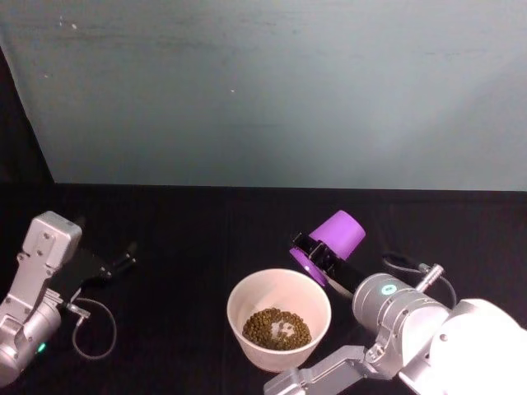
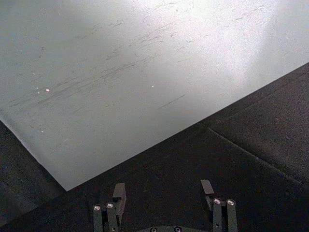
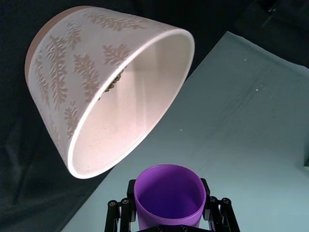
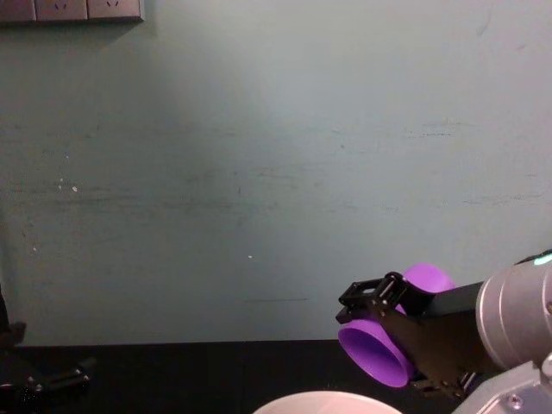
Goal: Pick up the cup and pour the mung beans from the cup into the bowl.
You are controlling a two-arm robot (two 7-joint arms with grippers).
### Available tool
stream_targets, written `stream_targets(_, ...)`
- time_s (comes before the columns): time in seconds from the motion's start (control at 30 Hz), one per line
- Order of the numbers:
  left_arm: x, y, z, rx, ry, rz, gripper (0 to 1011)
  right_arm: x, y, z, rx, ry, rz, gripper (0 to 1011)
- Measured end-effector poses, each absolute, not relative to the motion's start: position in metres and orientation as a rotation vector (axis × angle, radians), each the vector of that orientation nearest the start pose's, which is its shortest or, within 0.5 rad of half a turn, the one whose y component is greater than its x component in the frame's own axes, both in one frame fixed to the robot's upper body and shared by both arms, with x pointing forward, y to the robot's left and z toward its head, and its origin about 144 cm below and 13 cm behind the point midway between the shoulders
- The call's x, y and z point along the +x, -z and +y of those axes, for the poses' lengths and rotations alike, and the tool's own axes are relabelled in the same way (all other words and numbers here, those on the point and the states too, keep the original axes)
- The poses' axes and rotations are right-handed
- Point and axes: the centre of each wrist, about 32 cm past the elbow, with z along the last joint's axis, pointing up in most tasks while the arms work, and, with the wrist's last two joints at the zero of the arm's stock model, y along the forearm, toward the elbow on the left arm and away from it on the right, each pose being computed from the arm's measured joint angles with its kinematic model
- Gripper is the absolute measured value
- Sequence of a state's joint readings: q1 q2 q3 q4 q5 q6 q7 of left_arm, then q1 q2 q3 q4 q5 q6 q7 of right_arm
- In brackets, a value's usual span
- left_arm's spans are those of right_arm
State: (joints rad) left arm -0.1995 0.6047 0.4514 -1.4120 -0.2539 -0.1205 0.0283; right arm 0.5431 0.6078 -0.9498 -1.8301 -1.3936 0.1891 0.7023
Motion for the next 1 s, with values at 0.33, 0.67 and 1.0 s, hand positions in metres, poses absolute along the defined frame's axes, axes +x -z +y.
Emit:
stream_targets(0.33,0.489,-1.14,0.31,0.304,-1.248,-0.285,1003,0.458,-1.256,-0.135,-1.428,0.25,-1.689,747)
stream_targets(0.67,0.489,-1.14,0.31,0.305,-1.248,-0.285,1003,0.456,-1.258,-0.145,-1.379,0.345,-1.581,747)
stream_targets(1.0,0.489,-1.14,0.31,0.305,-1.248,-0.285,1004,0.459,-1.263,-0.181,-1.152,0.584,-1.326,747)
